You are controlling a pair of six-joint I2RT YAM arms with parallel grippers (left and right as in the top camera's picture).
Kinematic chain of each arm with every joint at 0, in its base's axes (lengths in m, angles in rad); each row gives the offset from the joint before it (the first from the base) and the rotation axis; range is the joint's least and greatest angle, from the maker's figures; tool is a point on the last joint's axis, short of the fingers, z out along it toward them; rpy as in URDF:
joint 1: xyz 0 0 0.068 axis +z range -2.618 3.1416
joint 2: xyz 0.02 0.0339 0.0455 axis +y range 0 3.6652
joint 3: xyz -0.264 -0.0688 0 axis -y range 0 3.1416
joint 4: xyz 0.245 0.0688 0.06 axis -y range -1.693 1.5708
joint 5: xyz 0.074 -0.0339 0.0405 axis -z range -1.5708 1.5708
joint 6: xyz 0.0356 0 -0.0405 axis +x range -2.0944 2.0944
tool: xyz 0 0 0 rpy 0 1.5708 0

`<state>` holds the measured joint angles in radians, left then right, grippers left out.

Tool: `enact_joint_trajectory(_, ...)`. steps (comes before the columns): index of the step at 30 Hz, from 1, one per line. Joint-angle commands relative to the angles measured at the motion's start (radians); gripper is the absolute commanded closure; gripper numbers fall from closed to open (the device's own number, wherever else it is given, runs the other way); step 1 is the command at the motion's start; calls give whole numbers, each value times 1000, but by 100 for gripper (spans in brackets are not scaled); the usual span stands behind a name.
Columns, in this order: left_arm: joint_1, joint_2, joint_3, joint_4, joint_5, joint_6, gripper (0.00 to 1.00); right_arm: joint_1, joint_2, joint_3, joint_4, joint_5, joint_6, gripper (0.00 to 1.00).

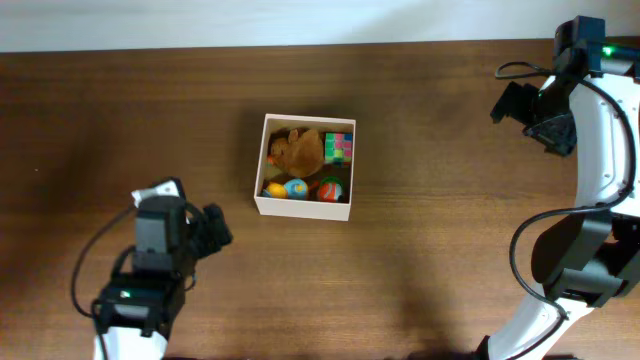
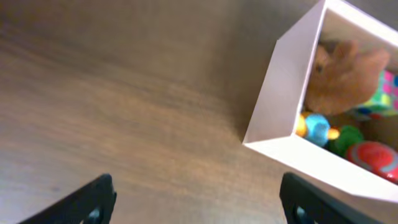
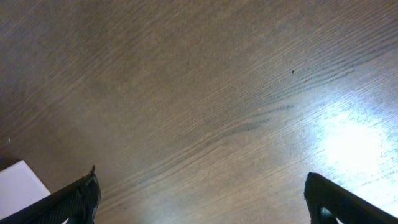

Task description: Pack container

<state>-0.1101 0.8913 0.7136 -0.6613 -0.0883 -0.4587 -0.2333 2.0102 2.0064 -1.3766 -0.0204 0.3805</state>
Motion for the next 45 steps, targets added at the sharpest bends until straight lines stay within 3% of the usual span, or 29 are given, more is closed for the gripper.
enact_joint_trajectory(1,-2,-16,-124,90,51,-53,13,-4,-12,13,0,5,-6,1)
enact_joint_trajectory(10,-1,-15,-332,261,69,-99,13,-4,-12,13,0,5,-6,1)
enact_joint_trajectory(11,-1,-15,-341,266,71,-107,8,-4,-12,13,0,5,-6,1)
enact_joint_trajectory(13,-1,-15,-348,263,88,-137,1,-4,-12,13,0,5,-6,1)
enact_joint_trajectory(26,-1,-15,-349,259,126,-135,1,-4,-12,13,0,5,-6,1)
enact_joint_trajectory(27,-1,-15,-349,247,111,-129,0,-4,-12,13,0,5,-6,1)
enact_joint_trajectory(28,0,-15,-349,228,84,-129,6,-4,-12,13,0,5,-6,1)
enact_joint_trajectory(29,0,-15,-349,221,65,-129,1,-4,-12,13,0,5,-6,1)
enact_joint_trajectory(34,0,-11,-349,221,13,-122,1,-4,-12,13,0,5,-6,1)
enact_joint_trajectory(36,-1,-9,-349,249,19,-43,1,-4,-12,13,0,5,-6,1)
enact_joint_trajectory(41,0,-71,-350,358,164,399,1,-4,-12,13,0,5,-6,1)
enact_joint_trajectory(45,0,-160,-350,373,235,593,1,-4,-12,13,0,5,-6,1)
